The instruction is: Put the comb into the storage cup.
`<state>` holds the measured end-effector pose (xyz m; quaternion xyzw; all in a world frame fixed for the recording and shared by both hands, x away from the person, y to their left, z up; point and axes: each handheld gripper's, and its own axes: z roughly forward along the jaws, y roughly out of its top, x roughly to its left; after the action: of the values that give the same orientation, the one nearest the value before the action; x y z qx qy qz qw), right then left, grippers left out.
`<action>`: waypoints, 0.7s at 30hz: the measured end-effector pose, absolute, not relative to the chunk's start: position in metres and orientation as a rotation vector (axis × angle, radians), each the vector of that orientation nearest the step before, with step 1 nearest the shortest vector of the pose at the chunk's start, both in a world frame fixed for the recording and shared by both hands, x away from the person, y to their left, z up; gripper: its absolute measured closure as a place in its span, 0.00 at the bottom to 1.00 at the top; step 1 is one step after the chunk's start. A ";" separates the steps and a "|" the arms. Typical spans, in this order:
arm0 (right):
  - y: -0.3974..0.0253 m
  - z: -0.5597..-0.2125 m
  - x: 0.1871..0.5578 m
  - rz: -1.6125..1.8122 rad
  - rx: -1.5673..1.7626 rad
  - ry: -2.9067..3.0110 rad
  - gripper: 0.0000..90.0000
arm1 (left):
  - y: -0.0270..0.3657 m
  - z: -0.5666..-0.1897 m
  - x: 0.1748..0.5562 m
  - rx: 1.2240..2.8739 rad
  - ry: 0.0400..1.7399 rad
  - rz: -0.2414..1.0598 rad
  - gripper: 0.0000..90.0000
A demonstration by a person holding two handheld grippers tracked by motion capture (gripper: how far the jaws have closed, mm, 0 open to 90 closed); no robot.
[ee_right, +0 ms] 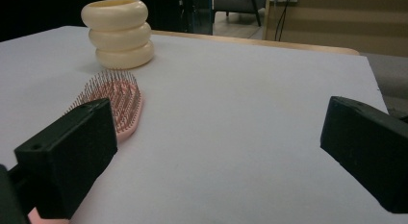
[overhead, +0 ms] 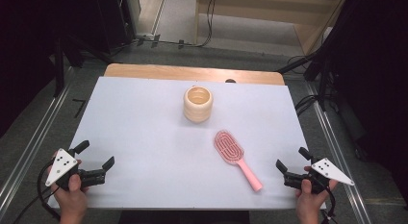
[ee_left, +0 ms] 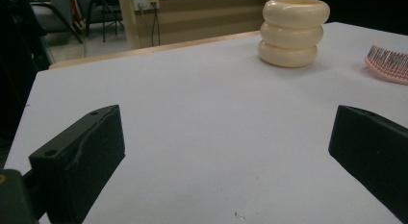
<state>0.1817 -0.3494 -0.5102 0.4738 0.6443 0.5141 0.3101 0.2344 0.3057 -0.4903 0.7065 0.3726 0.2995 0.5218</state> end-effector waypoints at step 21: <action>-0.332 -0.474 0.179 1.344 1.199 1.819 0.00 | 0.301 -0.492 0.235 1.713 0.889 0.724 0.00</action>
<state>0.1787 -0.3323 -0.4741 0.4488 0.6808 0.5029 0.2866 0.2350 0.3015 -0.4919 0.7126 0.3700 0.3014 0.5143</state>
